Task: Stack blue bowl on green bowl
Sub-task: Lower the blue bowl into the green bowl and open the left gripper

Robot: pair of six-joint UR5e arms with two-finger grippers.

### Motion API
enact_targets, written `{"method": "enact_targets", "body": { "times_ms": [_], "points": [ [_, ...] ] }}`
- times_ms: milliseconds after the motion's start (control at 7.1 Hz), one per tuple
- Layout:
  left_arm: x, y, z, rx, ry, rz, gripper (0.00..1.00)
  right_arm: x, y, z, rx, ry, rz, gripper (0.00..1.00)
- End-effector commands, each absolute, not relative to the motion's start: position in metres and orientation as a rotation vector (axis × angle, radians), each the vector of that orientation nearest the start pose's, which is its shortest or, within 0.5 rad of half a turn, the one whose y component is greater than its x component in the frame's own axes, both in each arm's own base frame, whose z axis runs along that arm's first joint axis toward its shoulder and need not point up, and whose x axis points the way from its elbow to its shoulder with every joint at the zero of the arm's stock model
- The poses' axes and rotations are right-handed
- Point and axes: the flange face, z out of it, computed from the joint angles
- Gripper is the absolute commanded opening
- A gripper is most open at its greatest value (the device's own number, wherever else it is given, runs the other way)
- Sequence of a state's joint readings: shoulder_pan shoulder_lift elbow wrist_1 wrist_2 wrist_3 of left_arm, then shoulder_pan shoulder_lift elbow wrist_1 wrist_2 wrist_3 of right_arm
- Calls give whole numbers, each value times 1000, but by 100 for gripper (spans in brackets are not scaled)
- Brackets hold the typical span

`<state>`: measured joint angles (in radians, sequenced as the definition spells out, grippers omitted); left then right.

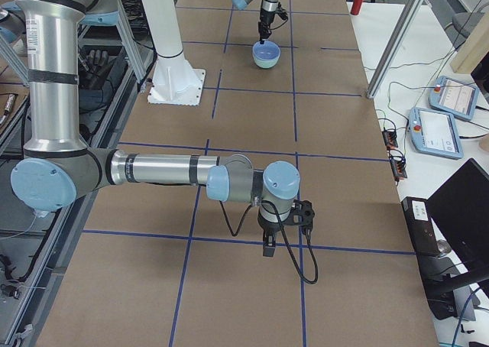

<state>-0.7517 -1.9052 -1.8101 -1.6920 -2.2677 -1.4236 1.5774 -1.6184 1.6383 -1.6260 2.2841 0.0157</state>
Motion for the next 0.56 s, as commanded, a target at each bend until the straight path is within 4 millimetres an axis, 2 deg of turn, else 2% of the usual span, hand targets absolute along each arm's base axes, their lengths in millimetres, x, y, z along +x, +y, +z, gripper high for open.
{"method": "enact_targets", "body": {
  "times_ms": [0, 141, 282, 423],
  "points": [
    [382, -454, 339, -304, 905, -316, 100, 71, -468, 658, -38, -713, 35, 100],
    [372, -452, 332, -298, 924, -311, 100, 71, -468, 658, -37, -713, 33, 100],
    [345, -459, 334, -276, 935, -338, 100, 71, -468, 658, -38, -713, 35, 100],
    [297, -478, 357, -200, 929, -317, 100, 71, -468, 658, -38, -713, 35, 100]
  ]
}}
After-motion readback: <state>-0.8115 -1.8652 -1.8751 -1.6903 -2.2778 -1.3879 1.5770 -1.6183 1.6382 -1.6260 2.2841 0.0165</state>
